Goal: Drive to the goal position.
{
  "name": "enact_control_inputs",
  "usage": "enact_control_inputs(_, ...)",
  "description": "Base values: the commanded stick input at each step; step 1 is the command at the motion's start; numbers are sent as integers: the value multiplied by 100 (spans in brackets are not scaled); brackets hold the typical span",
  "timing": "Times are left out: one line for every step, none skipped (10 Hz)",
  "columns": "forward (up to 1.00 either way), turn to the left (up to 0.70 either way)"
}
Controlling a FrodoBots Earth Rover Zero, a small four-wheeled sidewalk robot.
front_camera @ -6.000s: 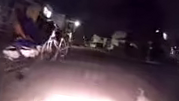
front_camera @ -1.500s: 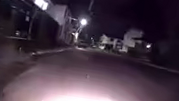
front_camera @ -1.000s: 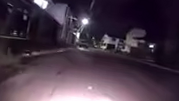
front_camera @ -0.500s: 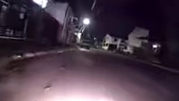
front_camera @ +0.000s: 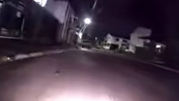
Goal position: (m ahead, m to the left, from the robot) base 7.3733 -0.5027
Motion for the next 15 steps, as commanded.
enact_control_inputs(100,0)
enact_control_inputs(100,0)
enact_control_inputs(100,0)
enact_control_inputs(100,0)
enact_control_inputs(100,0)
enact_control_inputs(100,0)
enact_control_inputs(100,-27)
enact_control_inputs(100,-27)
enact_control_inputs(100,-6)
enact_control_inputs(100,0)
enact_control_inputs(100,0)
enact_control_inputs(100,0)
enact_control_inputs(100,0)
enact_control_inputs(100,0)
enact_control_inputs(100,0)
